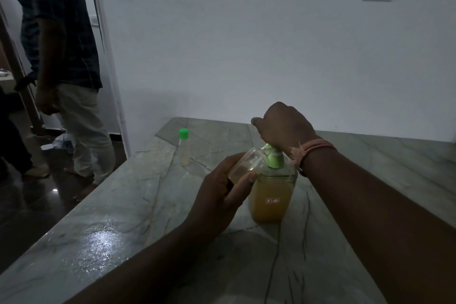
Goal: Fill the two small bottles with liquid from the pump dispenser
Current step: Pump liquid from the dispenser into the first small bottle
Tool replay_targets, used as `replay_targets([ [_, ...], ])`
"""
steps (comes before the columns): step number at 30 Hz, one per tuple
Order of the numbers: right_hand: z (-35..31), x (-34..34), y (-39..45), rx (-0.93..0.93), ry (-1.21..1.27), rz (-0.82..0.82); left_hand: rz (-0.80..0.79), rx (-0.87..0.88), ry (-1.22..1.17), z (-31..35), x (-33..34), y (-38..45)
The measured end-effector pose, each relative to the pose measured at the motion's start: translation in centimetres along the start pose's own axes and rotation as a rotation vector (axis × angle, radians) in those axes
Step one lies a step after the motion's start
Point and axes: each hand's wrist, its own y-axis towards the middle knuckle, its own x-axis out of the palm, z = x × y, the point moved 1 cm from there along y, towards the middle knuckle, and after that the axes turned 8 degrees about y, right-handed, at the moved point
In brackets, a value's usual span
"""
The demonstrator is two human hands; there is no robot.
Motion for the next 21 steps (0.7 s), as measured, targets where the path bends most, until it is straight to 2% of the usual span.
replay_targets([
  [3, 0.2, 0.4, -0.3, 0.012, 0.021, -0.013, 0.003, -0.017, -0.002, -0.2, 0.1, 0.0],
  [10, -0.9, -0.6, -0.2, -0.034, -0.125, -0.042, -0.007, -0.018, -0.034, 0.2, 0.1, -0.1],
  [15, 0.5, 0.6, 0.3, -0.018, 0.054, 0.001, -0.006, -0.006, -0.021, -0.1, 0.0, 0.0],
  [21, 0.0, 0.3, 0.4, -0.021, 0.012, -0.078, -0.008, -0.010, -0.011, -0.1, -0.1, -0.1],
])
